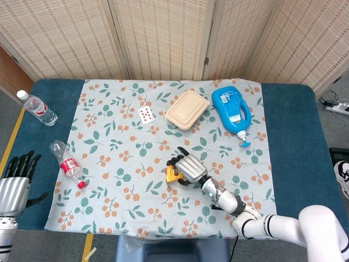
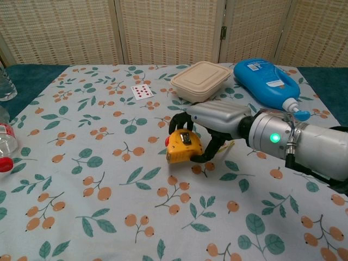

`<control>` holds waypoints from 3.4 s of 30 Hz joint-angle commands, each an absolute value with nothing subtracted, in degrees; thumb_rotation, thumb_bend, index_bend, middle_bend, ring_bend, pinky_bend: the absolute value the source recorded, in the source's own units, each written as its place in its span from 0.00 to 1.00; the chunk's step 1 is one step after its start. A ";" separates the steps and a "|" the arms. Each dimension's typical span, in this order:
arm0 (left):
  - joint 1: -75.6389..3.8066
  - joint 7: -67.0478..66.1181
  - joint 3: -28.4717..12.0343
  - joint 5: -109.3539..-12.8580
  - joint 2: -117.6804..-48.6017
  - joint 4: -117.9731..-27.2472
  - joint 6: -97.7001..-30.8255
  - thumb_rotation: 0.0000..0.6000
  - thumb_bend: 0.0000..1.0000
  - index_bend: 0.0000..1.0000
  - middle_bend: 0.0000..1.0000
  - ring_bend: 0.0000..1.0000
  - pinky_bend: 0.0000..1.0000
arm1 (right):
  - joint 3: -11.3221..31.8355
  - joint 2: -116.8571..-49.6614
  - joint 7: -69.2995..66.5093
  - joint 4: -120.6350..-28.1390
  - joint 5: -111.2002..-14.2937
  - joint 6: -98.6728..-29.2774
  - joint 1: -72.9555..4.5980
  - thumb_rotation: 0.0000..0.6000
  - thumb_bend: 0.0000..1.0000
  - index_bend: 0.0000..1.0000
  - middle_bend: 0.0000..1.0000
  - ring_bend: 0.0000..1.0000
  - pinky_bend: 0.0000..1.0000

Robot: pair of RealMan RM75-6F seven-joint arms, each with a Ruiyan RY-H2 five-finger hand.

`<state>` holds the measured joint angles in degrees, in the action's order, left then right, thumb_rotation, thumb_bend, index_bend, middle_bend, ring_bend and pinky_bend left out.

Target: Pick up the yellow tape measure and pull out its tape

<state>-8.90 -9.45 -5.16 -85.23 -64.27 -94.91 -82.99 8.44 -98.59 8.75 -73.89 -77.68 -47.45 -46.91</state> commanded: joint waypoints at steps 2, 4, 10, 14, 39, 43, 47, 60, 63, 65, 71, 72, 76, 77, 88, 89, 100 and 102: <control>-14.16 -7.06 -7.49 -87.58 -65.31 -96.68 -78.69 1.00 0.15 0.07 0.01 0.07 0.00 | 10.40 -98.15 1.85 -75.79 -78.22 -53.36 -44.20 1.00 0.34 0.56 0.48 0.32 0.03; -16.28 -6.03 -8.46 -87.86 -66.32 -97.32 -77.04 1.00 0.15 0.07 0.01 0.08 0.00 | 10.98 -98.40 -1.47 -76.61 -77.66 -54.48 -43.31 1.00 0.34 0.56 0.48 0.32 0.03; -23.49 -2.89 -10.81 -86.81 -69.67 -100.52 -69.32 1.00 0.20 0.07 0.02 0.08 0.00 | 12.80 -100.98 -10.86 -76.99 -76.59 -58.18 -41.04 1.00 0.34 0.56 0.48 0.32 0.03; -27.77 -2.09 -12.49 -84.98 -72.08 -101.38 -65.03 1.00 0.23 0.07 0.02 0.08 0.00 | 14.40 -103.79 -16.55 -75.85 -75.88 -59.50 -40.64 1.00 0.34 0.56 0.48 0.32 0.03; -39.11 -10.79 -14.77 -76.70 -86.68 -97.06 -60.72 1.00 0.25 0.07 0.02 0.08 0.00 | 17.16 -119.25 -26.36 -62.38 -78.09 -63.21 -43.86 1.00 0.34 0.56 0.47 0.32 0.03; -39.42 -10.98 -14.84 -75.80 -87.23 -95.91 -61.22 1.00 0.25 0.07 0.02 0.08 0.00 | 16.85 -119.58 -26.26 -61.80 -78.49 -63.62 -43.65 1.00 0.34 0.56 0.47 0.32 0.03; -39.40 -10.78 -14.67 -75.44 -87.15 -95.79 -61.89 1.00 0.25 0.08 0.02 0.09 0.00 | 16.62 -119.68 -26.08 -61.45 -78.74 -63.59 -43.56 1.00 0.34 0.56 0.47 0.32 0.03; -40.11 -11.35 -14.21 -74.18 -87.60 -95.13 -62.53 1.00 0.28 0.09 0.03 0.09 0.00 | 16.70 -120.15 -25.60 -60.90 -78.62 -62.85 -43.61 1.00 0.34 0.56 0.47 0.32 0.03; -40.12 -11.36 -13.88 -74.26 -87.38 -94.89 -62.62 1.00 0.39 0.11 0.03 0.09 0.00 | 16.79 -120.04 -25.57 -60.84 -78.50 -62.61 -43.58 1.00 0.34 0.56 0.47 0.32 0.03; -40.10 -11.27 -13.66 -74.29 -87.26 -94.71 -62.65 1.00 0.44 0.12 0.03 0.09 0.00 | 16.92 -120.00 -25.49 -60.76 -78.43 -62.57 -43.58 1.00 0.34 0.56 0.47 0.32 0.03; -39.91 -10.13 -13.01 -74.60 -87.09 -94.21 -62.90 1.00 0.55 0.13 0.04 0.10 0.00 | 17.25 -120.02 -25.18 -60.43 -78.11 -62.08 -43.73 1.00 0.34 0.56 0.47 0.32 0.03; -39.89 -10.04 -12.91 -74.72 -87.07 -94.16 -62.98 1.00 0.56 0.14 0.04 0.10 0.00 | 17.28 -120.06 -25.14 -60.34 -78.04 -61.98 -43.76 1.00 0.34 0.56 0.47 0.32 0.03; -39.85 -9.50 -12.73 -75.06 -87.30 -93.93 -63.38 1.00 0.58 0.14 0.04 0.10 0.00 | 17.38 -120.33 -25.03 -60.00 -77.87 -61.67 -43.89 1.00 0.34 0.56 0.47 0.32 0.03; -39.87 -9.37 -12.66 -75.08 -87.36 -93.86 -63.37 1.00 0.58 0.14 0.05 0.10 0.00 | 17.41 -120.42 -25.02 -59.94 -77.83 -61.61 -43.92 1.00 0.34 0.56 0.47 0.32 0.03; -39.66 -9.01 -11.90 -75.62 -87.65 -92.65 -63.97 1.00 0.59 0.28 0.06 0.11 0.00 | 18.12 -120.49 -24.68 -59.53 -77.29 -61.10 -44.21 1.00 0.34 0.56 0.46 0.32 0.03; -39.65 -9.01 -11.83 -75.67 -87.65 -92.51 -63.99 1.00 0.59 0.34 0.07 0.12 0.00 | 18.17 -120.48 -24.67 -59.55 -77.26 -61.09 -44.22 1.00 0.34 0.56 0.46 0.32 0.03; -39.40 -8.51 -11.74 -76.56 -89.45 -89.86 -65.74 1.00 0.60 0.54 0.13 0.16 0.00 | 18.36 -120.64 -24.51 -59.21 -77.11 -60.98 -44.34 1.00 0.34 0.56 0.46 0.32 0.03; -39.20 -7.99 -11.83 -76.84 -90.10 -89.07 -66.50 1.00 0.60 0.56 0.15 0.17 0.01 | 18.46 -120.48 -24.36 -59.27 -77.00 -60.95 -44.32 1.00 0.34 0.56 0.46 0.32 0.03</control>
